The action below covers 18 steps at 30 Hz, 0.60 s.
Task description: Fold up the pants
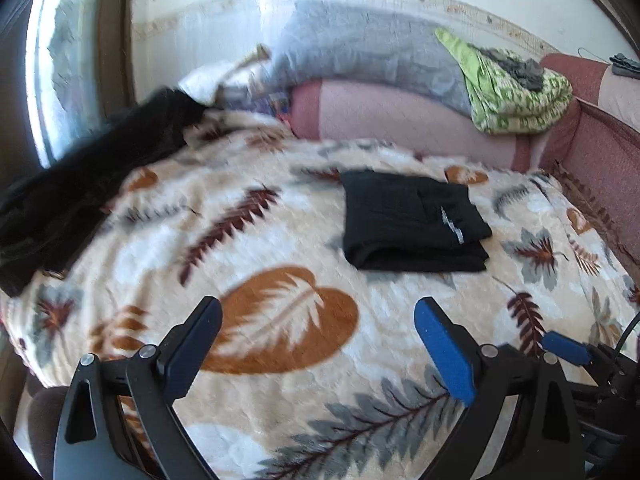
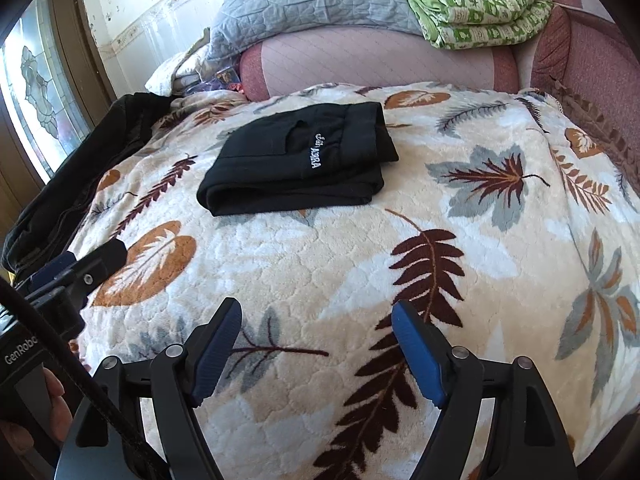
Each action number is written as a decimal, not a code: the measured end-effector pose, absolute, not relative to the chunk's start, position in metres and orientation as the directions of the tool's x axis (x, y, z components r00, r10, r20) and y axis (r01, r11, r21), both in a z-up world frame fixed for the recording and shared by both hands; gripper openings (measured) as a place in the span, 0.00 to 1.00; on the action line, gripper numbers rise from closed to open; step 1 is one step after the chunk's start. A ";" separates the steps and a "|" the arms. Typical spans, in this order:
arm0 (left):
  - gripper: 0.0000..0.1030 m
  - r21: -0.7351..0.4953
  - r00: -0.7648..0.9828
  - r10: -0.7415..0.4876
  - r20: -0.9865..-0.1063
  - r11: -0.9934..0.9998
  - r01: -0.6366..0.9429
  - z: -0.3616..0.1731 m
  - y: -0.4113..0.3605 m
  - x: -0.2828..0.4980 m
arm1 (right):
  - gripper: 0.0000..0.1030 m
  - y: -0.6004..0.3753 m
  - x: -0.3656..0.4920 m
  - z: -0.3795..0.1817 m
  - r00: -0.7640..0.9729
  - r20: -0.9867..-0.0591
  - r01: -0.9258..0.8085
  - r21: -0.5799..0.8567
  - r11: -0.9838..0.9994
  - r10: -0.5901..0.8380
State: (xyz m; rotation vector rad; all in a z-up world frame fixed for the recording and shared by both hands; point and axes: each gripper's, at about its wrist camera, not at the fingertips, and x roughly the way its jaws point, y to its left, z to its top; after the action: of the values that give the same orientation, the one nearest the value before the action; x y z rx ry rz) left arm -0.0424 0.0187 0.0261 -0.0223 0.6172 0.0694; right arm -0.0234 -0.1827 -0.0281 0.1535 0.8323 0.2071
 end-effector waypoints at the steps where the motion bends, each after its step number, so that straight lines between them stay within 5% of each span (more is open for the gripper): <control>1: 0.94 0.021 0.846 0.096 -0.524 0.995 -0.099 0.035 0.019 -0.051 | 0.80 -0.182 -0.025 -0.027 0.657 -0.712 -0.125 0.219 0.968 0.246; 5: 1.00 0.027 0.927 0.151 -0.343 0.988 -0.151 0.067 0.022 -0.077 | 0.81 -0.178 -0.031 -0.022 0.667 -0.693 -0.152 0.233 0.961 0.273; 9: 1.00 -0.008 0.957 0.124 -0.264 0.991 -0.131 0.091 0.023 -0.085 | 0.81 -0.169 -0.037 -0.015 0.678 -0.673 -0.184 0.233 0.955 0.294; 18: 1.00 0.007 0.851 0.118 -0.511 0.991 -0.133 0.074 0.022 -0.057 | 0.83 -0.161 -0.043 -0.006 0.686 -0.656 -0.215 0.231 0.949 0.315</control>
State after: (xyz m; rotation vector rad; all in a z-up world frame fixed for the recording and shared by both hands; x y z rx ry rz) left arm -0.0567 0.0219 0.0744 -0.0293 0.5364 0.1321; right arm -0.0427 -0.1611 -0.0061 0.1393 0.7591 0.2982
